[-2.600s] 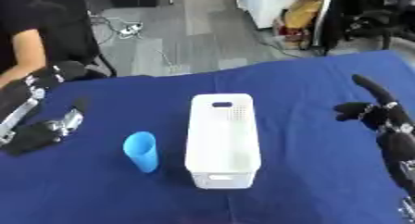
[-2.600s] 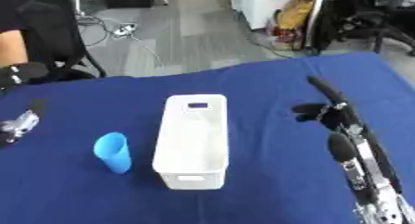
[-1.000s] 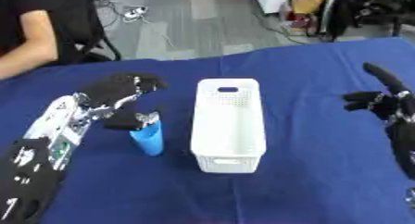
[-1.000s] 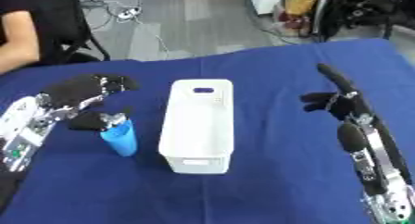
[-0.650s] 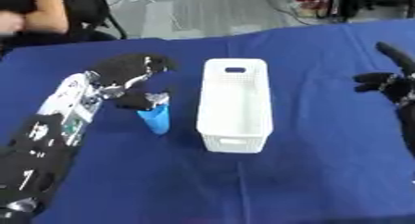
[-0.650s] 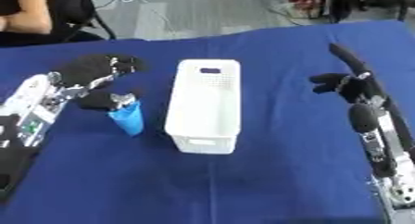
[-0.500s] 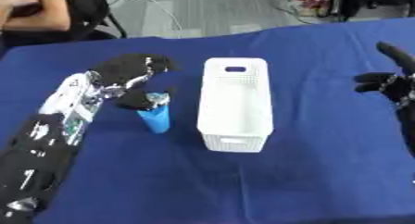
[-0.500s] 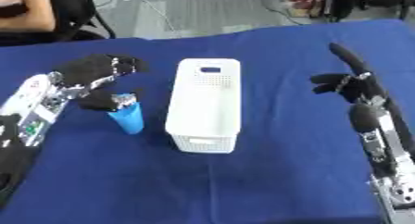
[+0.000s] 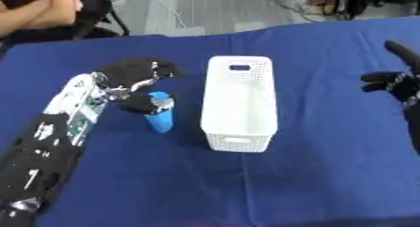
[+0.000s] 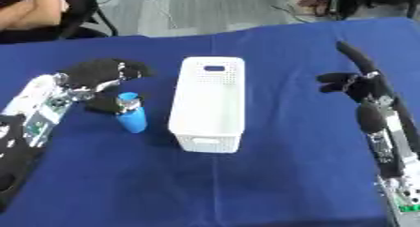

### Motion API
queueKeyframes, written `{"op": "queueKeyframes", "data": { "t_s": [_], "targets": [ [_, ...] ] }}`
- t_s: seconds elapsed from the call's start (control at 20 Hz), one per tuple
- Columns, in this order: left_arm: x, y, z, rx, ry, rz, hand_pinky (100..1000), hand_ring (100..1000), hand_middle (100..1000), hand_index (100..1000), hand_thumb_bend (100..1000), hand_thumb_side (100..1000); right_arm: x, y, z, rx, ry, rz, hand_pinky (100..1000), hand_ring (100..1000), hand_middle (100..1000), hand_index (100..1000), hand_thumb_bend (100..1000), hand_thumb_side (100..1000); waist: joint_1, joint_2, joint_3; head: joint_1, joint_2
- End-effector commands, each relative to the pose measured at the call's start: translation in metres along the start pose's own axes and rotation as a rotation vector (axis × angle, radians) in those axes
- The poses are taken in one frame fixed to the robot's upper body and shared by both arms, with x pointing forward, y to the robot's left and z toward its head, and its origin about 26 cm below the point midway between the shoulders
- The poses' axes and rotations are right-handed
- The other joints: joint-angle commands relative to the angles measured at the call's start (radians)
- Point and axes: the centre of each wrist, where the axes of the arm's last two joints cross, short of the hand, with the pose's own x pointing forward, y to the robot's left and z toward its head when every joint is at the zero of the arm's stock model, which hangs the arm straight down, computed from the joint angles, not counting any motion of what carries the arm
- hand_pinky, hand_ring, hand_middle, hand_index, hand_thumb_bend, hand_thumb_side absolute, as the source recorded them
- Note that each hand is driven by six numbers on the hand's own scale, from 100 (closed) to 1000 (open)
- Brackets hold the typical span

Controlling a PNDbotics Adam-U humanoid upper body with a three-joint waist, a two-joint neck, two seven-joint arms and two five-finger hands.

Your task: Pick up objects on the table and place them in the box.

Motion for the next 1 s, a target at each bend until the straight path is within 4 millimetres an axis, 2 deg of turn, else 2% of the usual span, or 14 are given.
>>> {"op": "queueKeyframes", "data": {
  "t_s": [0.05, 1.0],
  "targets": [
    [-0.006, 0.004, 0.004, -0.025, 0.013, -0.026, 839, 876, 879, 961, 1000, 1000, 0.004, -0.004, -0.003, 0.003, -0.023, 0.012, 671, 735, 983, 1000, 516, 1000, -0.003, -0.010, -0.001, 0.008, -0.004],
    [-0.015, -0.021, 0.003, -0.118, 0.060, -0.030, 829, 869, 875, 954, 1000, 1000, 0.004, -0.003, -0.003, 0.003, -0.023, 0.013, 671, 735, 984, 1000, 519, 1000, -0.004, -0.008, -0.001, 0.006, -0.008]
  ]
}}
